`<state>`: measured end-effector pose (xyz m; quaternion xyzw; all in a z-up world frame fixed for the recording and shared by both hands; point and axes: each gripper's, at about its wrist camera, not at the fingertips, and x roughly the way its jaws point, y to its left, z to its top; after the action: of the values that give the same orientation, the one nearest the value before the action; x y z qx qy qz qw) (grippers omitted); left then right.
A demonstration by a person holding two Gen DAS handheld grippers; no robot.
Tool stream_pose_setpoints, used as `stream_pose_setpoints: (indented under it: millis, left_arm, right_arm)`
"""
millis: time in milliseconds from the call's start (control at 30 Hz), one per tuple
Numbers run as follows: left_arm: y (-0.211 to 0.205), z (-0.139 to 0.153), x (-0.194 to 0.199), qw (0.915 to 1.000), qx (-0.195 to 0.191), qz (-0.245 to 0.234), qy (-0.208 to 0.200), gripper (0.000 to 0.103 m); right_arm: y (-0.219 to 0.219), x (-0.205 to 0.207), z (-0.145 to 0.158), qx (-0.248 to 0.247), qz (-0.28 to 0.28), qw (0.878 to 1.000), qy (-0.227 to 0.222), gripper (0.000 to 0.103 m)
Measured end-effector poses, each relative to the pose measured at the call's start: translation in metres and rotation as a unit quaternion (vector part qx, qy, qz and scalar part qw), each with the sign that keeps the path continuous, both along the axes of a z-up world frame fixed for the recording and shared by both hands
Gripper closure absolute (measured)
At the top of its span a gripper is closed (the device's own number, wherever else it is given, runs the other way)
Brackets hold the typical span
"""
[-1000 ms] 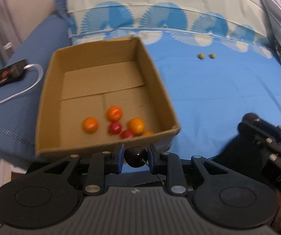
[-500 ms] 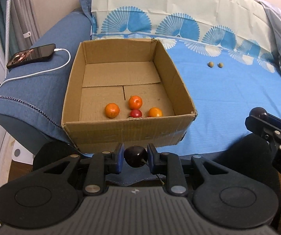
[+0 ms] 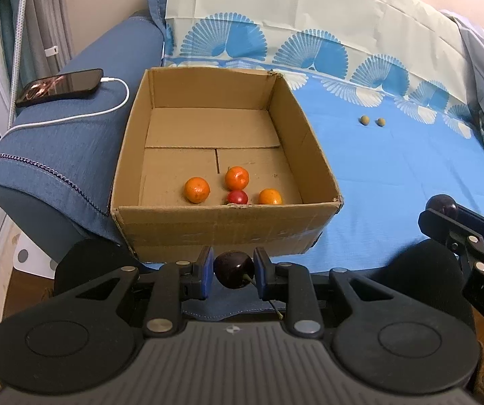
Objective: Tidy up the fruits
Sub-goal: 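Carry the two dark berries over the cardboard box with both tools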
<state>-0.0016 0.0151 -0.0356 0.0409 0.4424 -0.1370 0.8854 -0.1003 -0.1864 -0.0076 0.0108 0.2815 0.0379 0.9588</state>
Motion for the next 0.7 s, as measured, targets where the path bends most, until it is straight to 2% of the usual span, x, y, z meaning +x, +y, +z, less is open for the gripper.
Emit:
stream_pose_setpoints:
  millis: [700]
  left_arm:
    - [0.0015, -0.0066, 0.0074, 0.9999, -0.001, 0.009, 0.011, 0.075]
  right_arm:
    - [0.002, 0.0096, -0.0068, 0.003, 0.001, 1.0, 0.016, 0.076]
